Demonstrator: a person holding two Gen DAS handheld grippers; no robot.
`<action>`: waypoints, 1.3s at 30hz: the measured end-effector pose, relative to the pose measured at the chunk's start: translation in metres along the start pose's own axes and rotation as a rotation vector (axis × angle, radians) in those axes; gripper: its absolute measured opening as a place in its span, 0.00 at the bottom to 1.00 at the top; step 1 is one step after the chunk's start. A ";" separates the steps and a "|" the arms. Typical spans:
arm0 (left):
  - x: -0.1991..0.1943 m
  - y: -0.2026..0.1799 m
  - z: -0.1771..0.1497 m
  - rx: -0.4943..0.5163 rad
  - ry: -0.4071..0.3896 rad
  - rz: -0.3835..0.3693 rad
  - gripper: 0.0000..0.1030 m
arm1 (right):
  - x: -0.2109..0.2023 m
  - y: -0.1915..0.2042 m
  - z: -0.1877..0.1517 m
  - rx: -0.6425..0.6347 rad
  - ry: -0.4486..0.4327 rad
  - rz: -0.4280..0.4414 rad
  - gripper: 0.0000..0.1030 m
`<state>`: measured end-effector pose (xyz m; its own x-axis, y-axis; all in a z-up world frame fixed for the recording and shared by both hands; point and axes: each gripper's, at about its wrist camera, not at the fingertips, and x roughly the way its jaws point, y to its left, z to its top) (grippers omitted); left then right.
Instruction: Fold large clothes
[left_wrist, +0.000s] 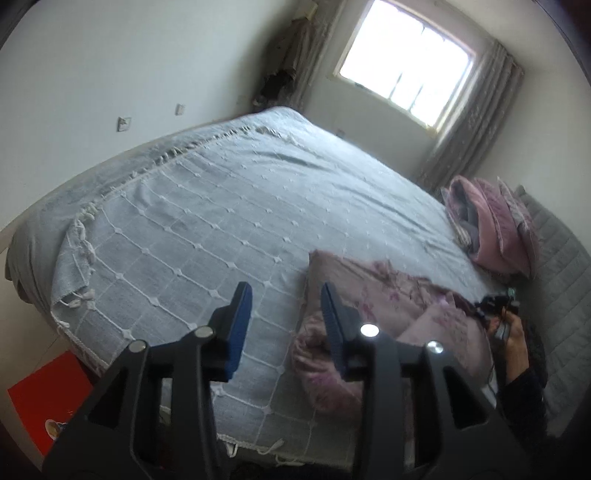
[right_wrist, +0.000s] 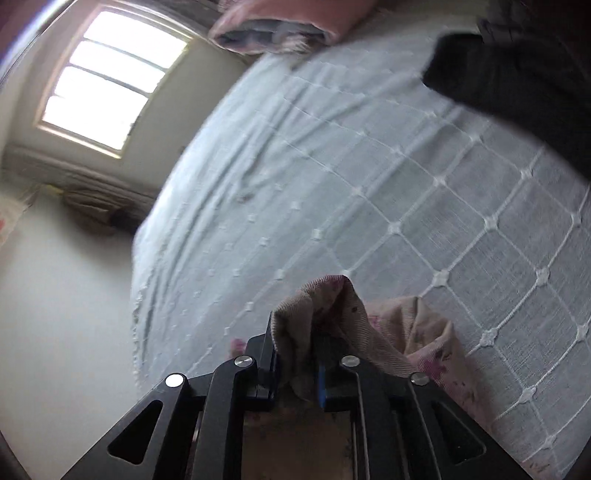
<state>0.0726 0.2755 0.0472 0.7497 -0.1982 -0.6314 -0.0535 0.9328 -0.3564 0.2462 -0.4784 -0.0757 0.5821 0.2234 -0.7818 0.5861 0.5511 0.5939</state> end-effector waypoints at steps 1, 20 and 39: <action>0.010 -0.007 -0.010 0.034 0.035 -0.013 0.39 | 0.012 -0.008 0.000 0.013 0.037 -0.009 0.20; 0.053 -0.080 -0.067 0.261 0.163 -0.113 0.55 | -0.058 0.010 -0.261 -0.588 0.513 0.480 0.55; 0.082 -0.074 -0.030 0.250 0.116 -0.098 0.80 | 0.041 0.133 -0.211 -0.469 0.327 0.434 0.52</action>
<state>0.1182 0.1813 0.0008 0.6621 -0.3110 -0.6818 0.1907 0.9498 -0.2480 0.2296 -0.2265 -0.0687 0.4663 0.6898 -0.5539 -0.0067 0.6288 0.7775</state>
